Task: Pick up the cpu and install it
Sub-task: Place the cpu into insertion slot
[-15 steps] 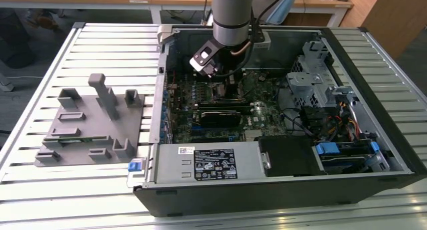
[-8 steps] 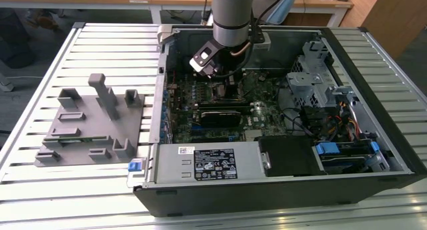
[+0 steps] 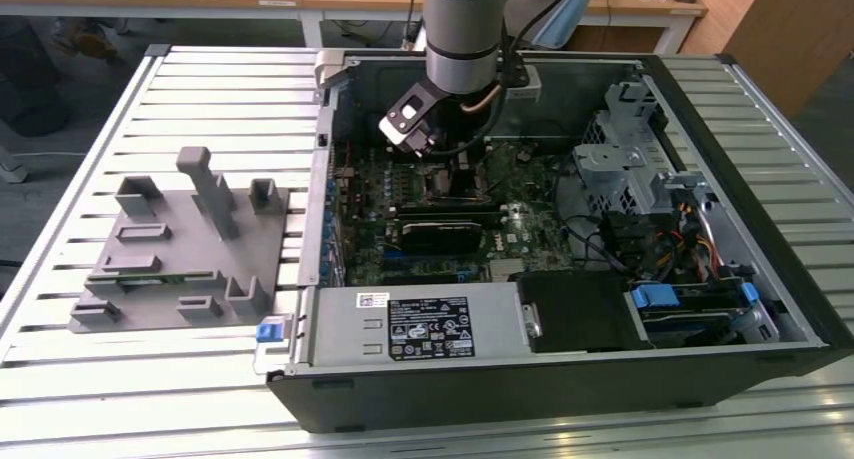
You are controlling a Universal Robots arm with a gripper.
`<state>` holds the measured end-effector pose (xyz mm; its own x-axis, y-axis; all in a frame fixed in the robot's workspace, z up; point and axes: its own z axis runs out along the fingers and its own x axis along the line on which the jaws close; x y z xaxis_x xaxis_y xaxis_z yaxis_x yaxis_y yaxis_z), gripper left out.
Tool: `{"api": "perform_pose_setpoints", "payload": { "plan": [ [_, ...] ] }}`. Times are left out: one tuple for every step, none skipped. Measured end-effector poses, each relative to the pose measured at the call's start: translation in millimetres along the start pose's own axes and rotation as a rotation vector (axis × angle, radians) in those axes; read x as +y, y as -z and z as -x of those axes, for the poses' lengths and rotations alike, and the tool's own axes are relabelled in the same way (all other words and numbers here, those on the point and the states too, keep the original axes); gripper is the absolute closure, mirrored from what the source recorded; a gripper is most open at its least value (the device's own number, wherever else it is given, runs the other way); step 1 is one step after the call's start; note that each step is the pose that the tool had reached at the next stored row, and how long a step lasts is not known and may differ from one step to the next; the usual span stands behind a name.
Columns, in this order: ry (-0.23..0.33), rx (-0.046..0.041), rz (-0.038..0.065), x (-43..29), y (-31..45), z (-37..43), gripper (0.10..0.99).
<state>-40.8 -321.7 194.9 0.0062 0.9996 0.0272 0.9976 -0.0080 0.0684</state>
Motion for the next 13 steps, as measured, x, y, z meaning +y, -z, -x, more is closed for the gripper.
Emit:
{"api": "perform_pose_setpoints", "payload": {
  "plan": [
    [0.000, 0.0000, 0.000, 0.0, 0.0, 0.0, 0.557],
    [0.000, 0.0000, 0.000, 0.0, 0.0, 0.0, 0.557],
    [0.000, 0.0000, 0.000, 0.0, -0.1, 0.0, 0.557],
    [0.000, 0.0000, 0.000, 0.0, -0.1, 0.0, 0.557],
    [0.000, 0.0001, 0.000, 0.0, -0.1, 0.0, 0.557],
    [0.000, 0.0000, 0.000, 0.0, -0.1, 0.0, 0.557],
    [0.000, 0.0005, 0.000, 0.0, -0.3, -0.1, 0.549],
    [0.000, 0.0003, 0.000, 0.0, -0.3, -0.1, 0.549],
    [0.000, 0.0002, 0.000, 0.0, -0.3, 0.0, 0.549],
    [0.000, 0.0002, 0.000, 0.0, -0.3, 0.0, 0.482],
    [0.000, 0.0001, 0.000, 0.0, -0.3, 0.0, 0.482],
    [0.000, -0.0001, 0.000, 0.0, 0.0, 0.1, 0.482],
    [0.000, 0.0000, 0.000, 0.1, 1.2, 0.0, 0.482]
  ]
}}
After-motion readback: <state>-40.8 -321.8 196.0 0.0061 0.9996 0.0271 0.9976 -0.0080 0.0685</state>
